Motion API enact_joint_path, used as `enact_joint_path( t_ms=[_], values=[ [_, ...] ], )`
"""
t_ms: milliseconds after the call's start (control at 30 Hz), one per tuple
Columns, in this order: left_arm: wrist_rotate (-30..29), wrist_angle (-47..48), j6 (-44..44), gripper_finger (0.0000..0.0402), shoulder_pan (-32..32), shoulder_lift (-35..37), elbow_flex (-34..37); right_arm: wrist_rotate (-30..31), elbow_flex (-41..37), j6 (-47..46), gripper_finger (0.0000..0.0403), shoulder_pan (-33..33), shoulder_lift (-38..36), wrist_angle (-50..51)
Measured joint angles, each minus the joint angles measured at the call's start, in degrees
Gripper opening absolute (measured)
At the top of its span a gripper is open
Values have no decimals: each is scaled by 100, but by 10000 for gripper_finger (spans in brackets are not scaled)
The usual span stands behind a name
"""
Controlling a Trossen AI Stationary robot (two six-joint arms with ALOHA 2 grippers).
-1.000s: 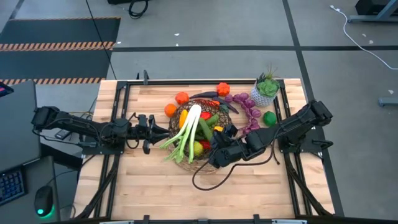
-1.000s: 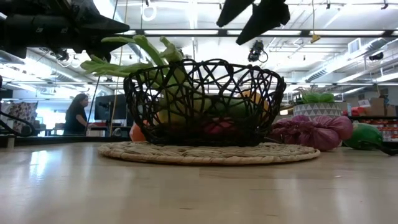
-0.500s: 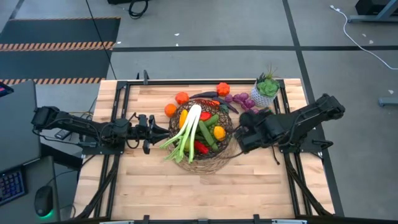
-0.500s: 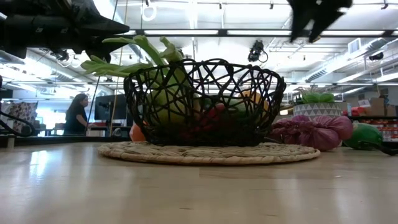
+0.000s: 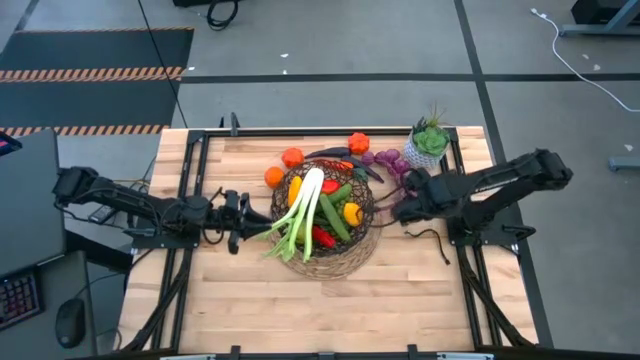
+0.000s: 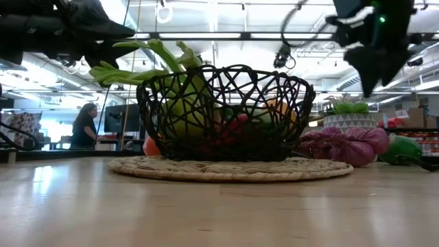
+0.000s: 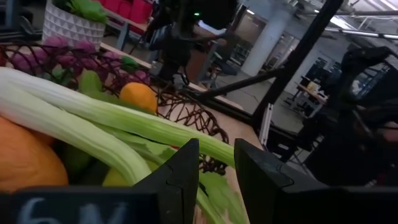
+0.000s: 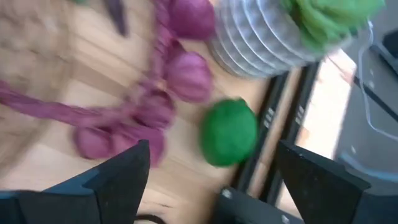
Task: Build produce basket
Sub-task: Put the green lime into the black basket
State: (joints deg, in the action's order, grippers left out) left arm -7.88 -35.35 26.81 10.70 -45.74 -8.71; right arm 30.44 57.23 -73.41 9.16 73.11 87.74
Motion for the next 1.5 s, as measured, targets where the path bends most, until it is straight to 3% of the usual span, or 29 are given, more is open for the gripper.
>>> enact_joint_path(
  t_ms=[367,567,867,1100,1500],
  values=[
    [-72,-29,-1,107,50,0,0,-662,-1081,747,348,-1445,-730,-891],
    [-72,-42,-18,107,50,0,0,-870,-1244,1146,348,-2234,-824,-1379],
    [-72,-57,-27,107,50,0,0,-1124,-1241,1451,347,-2946,-356,-1400],
    [-70,-64,-18,107,50,0,0,-1406,-1241,2280,347,-3585,180,-1517],
    [-69,-62,-42,107,51,0,0,-1707,-1678,2900,347,-4536,274,-2137]
  ],
)
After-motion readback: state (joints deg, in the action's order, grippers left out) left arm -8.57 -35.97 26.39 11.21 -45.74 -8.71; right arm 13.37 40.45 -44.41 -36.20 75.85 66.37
